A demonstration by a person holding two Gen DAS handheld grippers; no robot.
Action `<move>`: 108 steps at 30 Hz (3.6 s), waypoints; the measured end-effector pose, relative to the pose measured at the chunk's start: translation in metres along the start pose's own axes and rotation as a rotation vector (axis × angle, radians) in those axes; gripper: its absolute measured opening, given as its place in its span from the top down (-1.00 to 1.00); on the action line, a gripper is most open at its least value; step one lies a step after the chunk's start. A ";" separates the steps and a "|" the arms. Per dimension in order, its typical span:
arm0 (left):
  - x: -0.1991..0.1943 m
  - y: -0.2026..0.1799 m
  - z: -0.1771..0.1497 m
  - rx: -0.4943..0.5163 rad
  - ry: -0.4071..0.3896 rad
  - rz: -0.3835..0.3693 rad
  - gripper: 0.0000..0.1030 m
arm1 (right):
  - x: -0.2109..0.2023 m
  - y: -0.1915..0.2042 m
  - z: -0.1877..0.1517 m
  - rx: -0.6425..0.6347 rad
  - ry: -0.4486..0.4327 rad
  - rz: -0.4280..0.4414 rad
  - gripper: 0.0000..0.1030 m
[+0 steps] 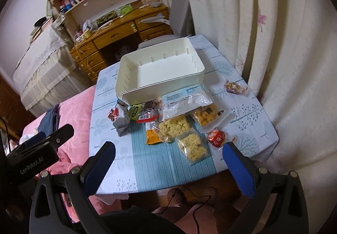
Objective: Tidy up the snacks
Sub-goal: 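Move both tools toward the snacks in front of the white basket, then grasp the clear crumbly-cookie bag with left tool while right tool grasps the red candy, then carry the cookie bag into the basket and open left tool while right tool drops the candy in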
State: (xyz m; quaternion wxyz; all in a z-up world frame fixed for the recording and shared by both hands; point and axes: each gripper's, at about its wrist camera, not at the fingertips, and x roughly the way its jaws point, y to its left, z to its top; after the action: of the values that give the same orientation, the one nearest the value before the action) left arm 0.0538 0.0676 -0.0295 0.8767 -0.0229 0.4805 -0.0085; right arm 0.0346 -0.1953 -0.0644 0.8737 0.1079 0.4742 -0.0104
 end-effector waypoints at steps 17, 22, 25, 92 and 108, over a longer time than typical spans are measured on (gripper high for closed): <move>0.053 -0.034 0.005 0.064 0.164 -0.132 -0.98 | 0.028 -0.051 -0.011 0.214 0.096 -0.077 -0.98; 0.076 -0.054 0.002 0.021 0.247 -0.118 -0.98 | 0.052 -0.074 -0.001 0.175 0.155 -0.054 -0.94; 0.093 -0.073 -0.002 -0.007 0.304 -0.105 -0.98 | 0.068 -0.083 0.007 0.105 0.185 -0.040 -0.89; 0.228 -0.116 -0.042 -0.600 0.724 -0.014 0.09 | 0.246 -0.085 0.030 -0.497 0.923 0.574 0.07; 0.152 -0.050 0.074 -0.387 0.514 -0.028 0.09 | 0.196 -0.007 0.103 -0.417 0.641 0.645 0.06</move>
State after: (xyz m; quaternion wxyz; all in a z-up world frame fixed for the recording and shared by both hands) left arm 0.1984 0.0143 -0.1151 0.7056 -0.1930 0.6787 0.0653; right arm 0.2271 -0.2061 -0.1746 0.6457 0.0701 0.6533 0.3890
